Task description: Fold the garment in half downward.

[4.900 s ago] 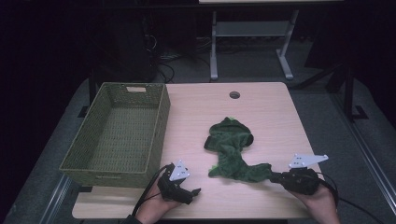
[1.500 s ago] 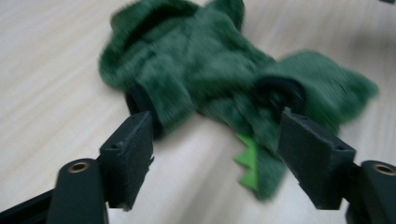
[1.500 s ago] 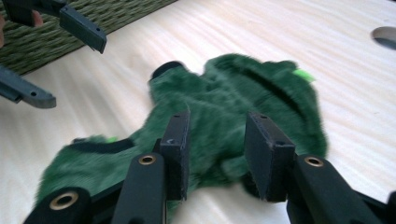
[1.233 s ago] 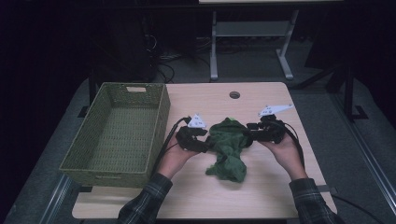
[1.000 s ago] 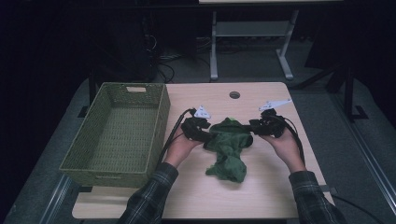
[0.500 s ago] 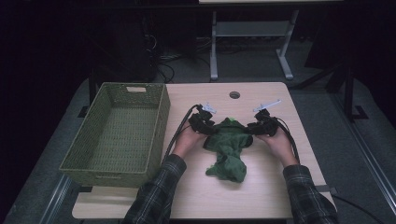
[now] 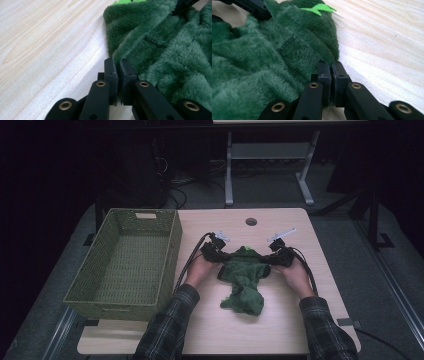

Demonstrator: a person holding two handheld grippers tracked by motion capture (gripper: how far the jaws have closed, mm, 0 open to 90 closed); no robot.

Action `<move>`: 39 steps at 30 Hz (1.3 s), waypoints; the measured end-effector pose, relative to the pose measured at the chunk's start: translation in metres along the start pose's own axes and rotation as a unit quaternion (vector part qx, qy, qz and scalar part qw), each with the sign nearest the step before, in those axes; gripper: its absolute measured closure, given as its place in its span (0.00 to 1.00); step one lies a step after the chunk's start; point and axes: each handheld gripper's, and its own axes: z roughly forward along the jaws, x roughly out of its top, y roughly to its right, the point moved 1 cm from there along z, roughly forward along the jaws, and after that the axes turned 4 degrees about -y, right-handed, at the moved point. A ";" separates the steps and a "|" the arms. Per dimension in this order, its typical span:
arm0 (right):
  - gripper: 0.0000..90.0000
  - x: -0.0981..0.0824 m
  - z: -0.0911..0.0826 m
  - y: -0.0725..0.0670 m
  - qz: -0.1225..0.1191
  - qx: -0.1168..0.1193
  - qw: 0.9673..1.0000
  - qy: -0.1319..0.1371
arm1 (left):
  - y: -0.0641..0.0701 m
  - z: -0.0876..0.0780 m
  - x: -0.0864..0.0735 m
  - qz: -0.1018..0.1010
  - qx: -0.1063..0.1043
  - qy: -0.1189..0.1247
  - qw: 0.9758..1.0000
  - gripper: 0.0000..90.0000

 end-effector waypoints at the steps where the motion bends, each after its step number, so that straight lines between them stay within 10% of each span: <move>1: 0.97 0.001 -0.002 -0.001 0.000 -0.001 1.000 0.001 | 0.000 -0.002 0.001 0.005 0.001 -0.001 1.000 0.97; 20: 0.98 0.049 -0.050 0.001 -0.001 -0.016 0.998 0.054 | 0.005 -0.060 0.046 0.017 0.034 0.097 0.995 0.97; 39: 0.98 0.018 -0.080 -0.036 -0.061 -0.008 0.994 0.090 | 0.053 -0.092 0.030 0.067 0.023 0.117 0.991 0.96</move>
